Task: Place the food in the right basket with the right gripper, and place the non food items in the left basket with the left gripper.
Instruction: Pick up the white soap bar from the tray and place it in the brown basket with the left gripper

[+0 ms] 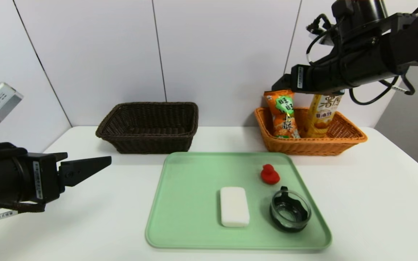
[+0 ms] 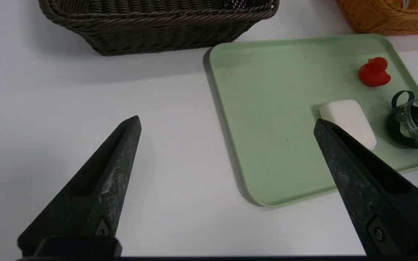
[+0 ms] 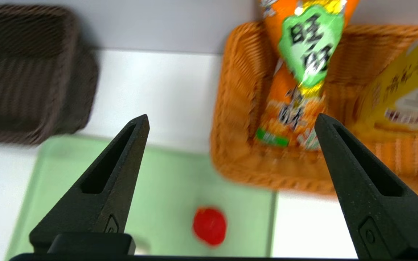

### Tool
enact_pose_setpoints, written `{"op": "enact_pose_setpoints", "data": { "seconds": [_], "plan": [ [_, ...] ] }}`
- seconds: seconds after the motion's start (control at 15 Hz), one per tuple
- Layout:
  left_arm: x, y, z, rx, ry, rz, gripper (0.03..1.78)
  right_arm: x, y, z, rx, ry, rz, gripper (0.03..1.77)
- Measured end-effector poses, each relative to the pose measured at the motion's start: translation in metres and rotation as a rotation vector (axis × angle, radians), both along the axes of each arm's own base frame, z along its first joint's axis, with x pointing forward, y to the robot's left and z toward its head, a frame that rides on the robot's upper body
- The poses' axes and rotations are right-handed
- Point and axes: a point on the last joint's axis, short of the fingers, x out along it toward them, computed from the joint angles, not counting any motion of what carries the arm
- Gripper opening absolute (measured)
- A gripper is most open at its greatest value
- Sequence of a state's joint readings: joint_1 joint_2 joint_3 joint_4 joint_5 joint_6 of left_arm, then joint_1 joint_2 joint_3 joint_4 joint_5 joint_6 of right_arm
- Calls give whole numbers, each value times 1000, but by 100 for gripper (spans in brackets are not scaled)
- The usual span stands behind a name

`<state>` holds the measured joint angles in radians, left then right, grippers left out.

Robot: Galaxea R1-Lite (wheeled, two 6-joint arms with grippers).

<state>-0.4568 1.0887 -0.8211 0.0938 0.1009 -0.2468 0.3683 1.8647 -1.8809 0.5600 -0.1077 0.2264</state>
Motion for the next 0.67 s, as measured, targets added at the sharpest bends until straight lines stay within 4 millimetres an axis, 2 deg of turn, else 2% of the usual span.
{"op": "enact_pose_setpoints", "data": {
  "seconds": [0.27, 0.47, 0.67],
  "plan": [
    [23, -19, 22, 6, 14, -34, 169, -37, -9, 14, -42, -3, -17, 164],
    [41, -47, 33, 38, 72, -88, 169, -68, -20, 20, -50, 10, -19, 166],
    [61, -81, 37, 105, 126, -95, 169, -106, -36, 17, -64, 116, -30, 168]
  ]
}}
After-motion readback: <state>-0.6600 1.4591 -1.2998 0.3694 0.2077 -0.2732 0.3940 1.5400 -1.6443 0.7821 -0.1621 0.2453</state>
